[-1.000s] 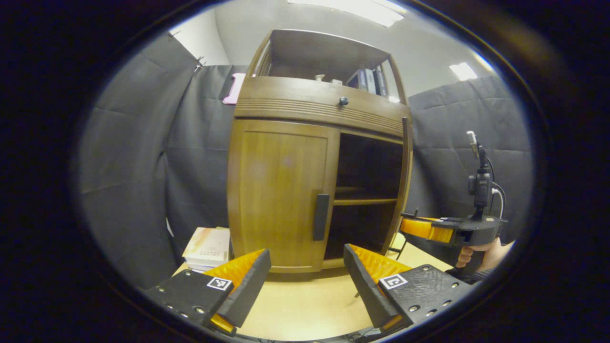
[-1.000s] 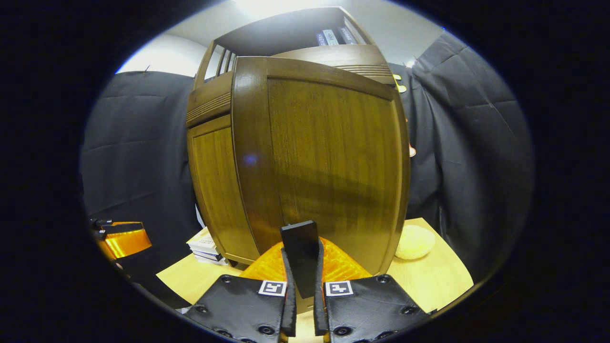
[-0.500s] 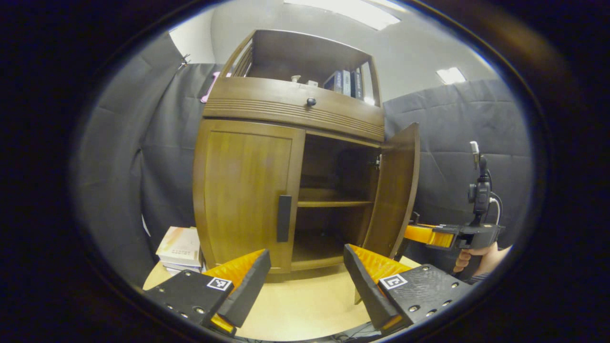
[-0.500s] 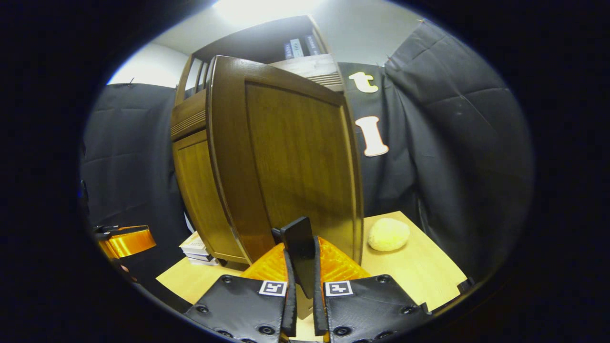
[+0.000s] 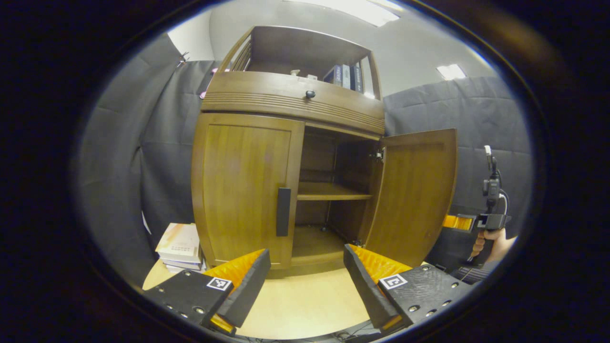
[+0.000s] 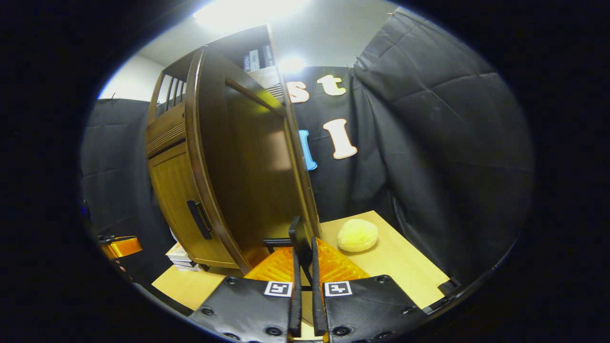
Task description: Open the right door of the double-door shoe cabinet with the right hand, and open the left door with the left hand.
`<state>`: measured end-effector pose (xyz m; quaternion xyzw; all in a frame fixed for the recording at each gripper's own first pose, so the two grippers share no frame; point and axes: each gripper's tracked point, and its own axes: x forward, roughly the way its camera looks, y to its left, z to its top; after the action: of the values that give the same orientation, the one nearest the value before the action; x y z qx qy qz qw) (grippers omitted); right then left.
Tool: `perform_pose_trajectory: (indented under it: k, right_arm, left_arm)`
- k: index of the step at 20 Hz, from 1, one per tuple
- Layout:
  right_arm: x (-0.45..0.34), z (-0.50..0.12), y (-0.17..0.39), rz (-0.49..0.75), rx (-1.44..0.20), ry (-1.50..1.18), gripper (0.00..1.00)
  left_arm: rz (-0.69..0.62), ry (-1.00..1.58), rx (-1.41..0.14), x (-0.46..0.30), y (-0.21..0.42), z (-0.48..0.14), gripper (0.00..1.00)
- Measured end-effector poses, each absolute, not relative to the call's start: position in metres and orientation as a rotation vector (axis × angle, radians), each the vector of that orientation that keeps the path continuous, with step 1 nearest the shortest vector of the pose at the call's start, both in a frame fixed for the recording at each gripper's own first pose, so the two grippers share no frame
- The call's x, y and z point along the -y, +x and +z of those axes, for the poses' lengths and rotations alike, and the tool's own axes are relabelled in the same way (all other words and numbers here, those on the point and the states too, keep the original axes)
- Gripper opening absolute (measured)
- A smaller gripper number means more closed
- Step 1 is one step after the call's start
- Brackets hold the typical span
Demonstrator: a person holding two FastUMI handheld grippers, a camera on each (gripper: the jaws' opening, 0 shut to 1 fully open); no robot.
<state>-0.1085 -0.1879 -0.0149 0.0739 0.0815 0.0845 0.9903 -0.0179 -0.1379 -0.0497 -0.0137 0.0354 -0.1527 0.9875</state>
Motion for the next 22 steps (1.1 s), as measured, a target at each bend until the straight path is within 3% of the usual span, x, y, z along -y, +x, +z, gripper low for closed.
perform_pose_trajectory:
  k: [3,4,11,17,20,22]
  right_arm:
    - [0.198,-0.016,-0.105,0.212,-0.166,0.138,0.07]
    - [0.201,-0.015,-0.103,0.219,-0.165,0.131,0.0]
    - [0.217,-0.017,-0.097,0.242,-0.176,0.095,0.0]
    - [0.244,-0.005,-0.121,0.206,-0.15,0.106,0.46]
    - [0.258,0.0,-0.142,0.155,-0.123,0.094,0.74]
    - [0.265,0.008,-0.154,0.113,-0.101,0.088,1.0]
  left_arm:
    - [-0.301,-0.029,-0.089,0.144,-0.016,-0.055,0.97]
    - [-0.301,-0.031,-0.096,0.146,-0.015,-0.057,0.97]
    - [-0.323,-0.031,-0.083,0.165,-0.003,-0.049,0.98]
    - [-0.305,-0.058,-0.075,0.158,0.001,-0.051,0.98]
    - [-0.27,-0.038,-0.061,0.146,0.006,-0.049,0.97]
    - [-0.249,-0.036,-0.049,0.138,0.014,-0.045,0.97]
